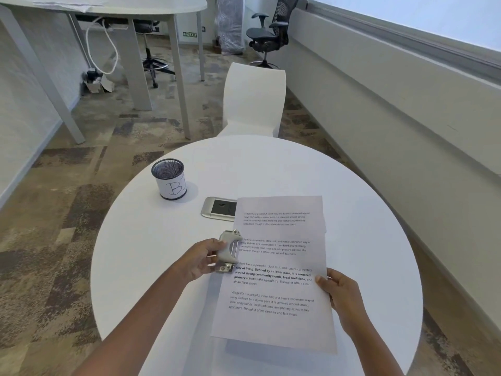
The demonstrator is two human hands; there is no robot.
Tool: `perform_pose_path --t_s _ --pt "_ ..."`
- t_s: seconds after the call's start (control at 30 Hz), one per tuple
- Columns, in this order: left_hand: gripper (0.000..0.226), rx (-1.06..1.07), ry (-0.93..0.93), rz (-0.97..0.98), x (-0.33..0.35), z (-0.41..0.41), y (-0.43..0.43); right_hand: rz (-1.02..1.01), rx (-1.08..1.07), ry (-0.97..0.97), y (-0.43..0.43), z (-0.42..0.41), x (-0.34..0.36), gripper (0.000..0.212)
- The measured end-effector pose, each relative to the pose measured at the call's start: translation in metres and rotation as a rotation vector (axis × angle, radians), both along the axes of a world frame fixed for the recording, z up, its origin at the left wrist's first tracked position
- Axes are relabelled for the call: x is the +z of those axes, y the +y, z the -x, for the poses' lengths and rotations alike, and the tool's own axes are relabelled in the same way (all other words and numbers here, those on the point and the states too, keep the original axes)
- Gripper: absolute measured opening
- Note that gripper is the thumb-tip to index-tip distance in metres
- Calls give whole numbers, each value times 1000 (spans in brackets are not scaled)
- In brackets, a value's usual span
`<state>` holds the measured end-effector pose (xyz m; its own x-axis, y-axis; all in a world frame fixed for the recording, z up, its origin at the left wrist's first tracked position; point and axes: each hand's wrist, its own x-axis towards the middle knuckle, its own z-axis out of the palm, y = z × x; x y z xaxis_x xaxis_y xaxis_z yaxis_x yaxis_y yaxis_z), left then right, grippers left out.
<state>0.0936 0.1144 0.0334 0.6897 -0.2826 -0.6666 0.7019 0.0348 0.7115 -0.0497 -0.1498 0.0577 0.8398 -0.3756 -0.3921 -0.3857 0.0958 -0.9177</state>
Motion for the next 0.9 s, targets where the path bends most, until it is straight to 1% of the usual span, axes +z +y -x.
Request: perform_pose_path --t_s 0.1,0.37,0.53,0.8,0.9 --pt "14 -34 -1 8 1 3 0 -28 -19 12 -3 5 -1 20" --pt "17 -63 -21 -1 2 7 -5 -51 -17 40 -8 10 -1 19" --pt "7 -75 33 13 1 8 -4 -56 -16 48 -9 12 -2 19" --pt "15 -69 133 62 8 6 -7 -70 -19 54 -12 12 -2 21" --pt "17 -57 139 49 9 5 -8 -72 -19 54 -12 11 -2 21"
